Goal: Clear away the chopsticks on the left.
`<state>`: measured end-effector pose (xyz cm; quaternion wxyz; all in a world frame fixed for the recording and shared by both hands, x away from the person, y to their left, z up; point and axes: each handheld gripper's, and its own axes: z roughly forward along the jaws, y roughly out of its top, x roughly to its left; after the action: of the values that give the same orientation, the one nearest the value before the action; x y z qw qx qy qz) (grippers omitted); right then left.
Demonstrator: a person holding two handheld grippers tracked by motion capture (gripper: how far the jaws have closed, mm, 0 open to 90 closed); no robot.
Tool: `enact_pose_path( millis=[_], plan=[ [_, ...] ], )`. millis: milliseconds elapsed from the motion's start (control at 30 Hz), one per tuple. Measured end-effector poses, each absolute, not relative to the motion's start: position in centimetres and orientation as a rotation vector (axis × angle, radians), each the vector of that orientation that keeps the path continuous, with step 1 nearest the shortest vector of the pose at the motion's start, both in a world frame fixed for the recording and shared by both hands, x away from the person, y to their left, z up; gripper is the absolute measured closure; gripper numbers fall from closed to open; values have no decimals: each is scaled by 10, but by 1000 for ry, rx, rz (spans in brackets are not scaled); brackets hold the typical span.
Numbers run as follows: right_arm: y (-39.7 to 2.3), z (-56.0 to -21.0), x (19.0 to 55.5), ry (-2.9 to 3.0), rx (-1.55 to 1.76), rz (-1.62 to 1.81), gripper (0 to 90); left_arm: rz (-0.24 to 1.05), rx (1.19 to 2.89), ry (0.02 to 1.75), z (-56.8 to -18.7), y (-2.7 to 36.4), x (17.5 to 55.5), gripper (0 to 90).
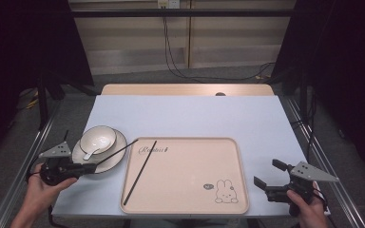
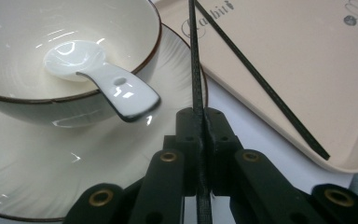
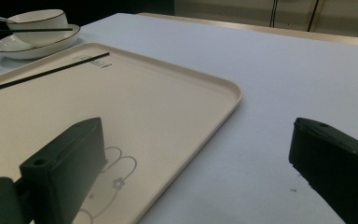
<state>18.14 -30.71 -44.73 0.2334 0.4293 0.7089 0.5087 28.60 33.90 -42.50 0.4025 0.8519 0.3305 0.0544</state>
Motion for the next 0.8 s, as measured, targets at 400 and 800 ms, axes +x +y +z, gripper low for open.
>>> enact_pose_path(
  millis=[400,800],
  plan=[
    [-307,-447,181,1947,1178,1399,34,120,2076,893,-415,332,265,857],
    [-306,-447,181,1947,1173,1402,34,140,2025,956,-413,310,248,856]
  ],
)
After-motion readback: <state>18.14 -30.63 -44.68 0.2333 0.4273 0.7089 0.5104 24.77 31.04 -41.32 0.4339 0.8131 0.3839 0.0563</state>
